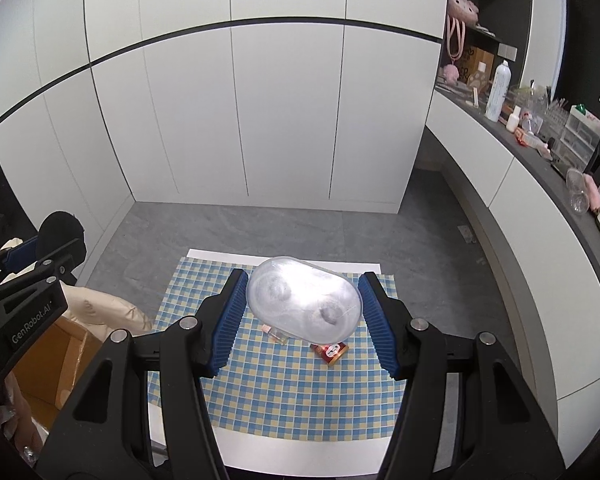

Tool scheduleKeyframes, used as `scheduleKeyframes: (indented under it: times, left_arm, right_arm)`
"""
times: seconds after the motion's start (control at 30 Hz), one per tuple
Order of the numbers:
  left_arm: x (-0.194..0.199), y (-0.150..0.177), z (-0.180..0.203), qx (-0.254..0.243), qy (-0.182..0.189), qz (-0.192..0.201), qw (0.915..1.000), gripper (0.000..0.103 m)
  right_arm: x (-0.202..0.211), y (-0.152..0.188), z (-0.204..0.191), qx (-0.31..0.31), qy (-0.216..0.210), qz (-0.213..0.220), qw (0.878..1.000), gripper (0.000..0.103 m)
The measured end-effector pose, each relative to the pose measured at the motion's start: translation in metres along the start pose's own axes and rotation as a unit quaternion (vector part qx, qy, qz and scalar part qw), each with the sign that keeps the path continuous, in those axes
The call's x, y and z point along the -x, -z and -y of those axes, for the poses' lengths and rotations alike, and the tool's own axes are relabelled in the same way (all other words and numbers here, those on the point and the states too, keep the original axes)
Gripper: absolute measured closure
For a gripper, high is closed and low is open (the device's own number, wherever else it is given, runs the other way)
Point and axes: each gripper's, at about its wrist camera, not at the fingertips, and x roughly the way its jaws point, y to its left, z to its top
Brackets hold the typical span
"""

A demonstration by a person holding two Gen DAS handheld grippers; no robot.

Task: Organize objects
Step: 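Lift the clear case and black puff off the cloth with both tools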

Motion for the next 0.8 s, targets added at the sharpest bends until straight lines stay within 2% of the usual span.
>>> scheduleKeyframes:
  times: [0.47, 0.63, 0.8]
  left_arm:
    - [0.021, 0.013, -0.009, 0.001, 0.005, -0.001, 1.0, 0.057]
    - [0.021, 0.022, -0.01, -0.002, 0.0, -0.013, 0.9999, 0.057]
    - [0.024, 0.031, -0.012, -0.006, -0.004, -0.017, 0.9998, 0.057]
  right_arm:
    - [0.018, 0.008, -0.01, 0.008, -0.008, 0.002, 1.0, 0.043]
    - [0.024, 0.014, -0.018, 0.019, 0.001, 0.005, 1.0, 0.043]
    - [0.027, 0.02, -0.025, 0.021, -0.011, 0.0, 1.0, 0.043]
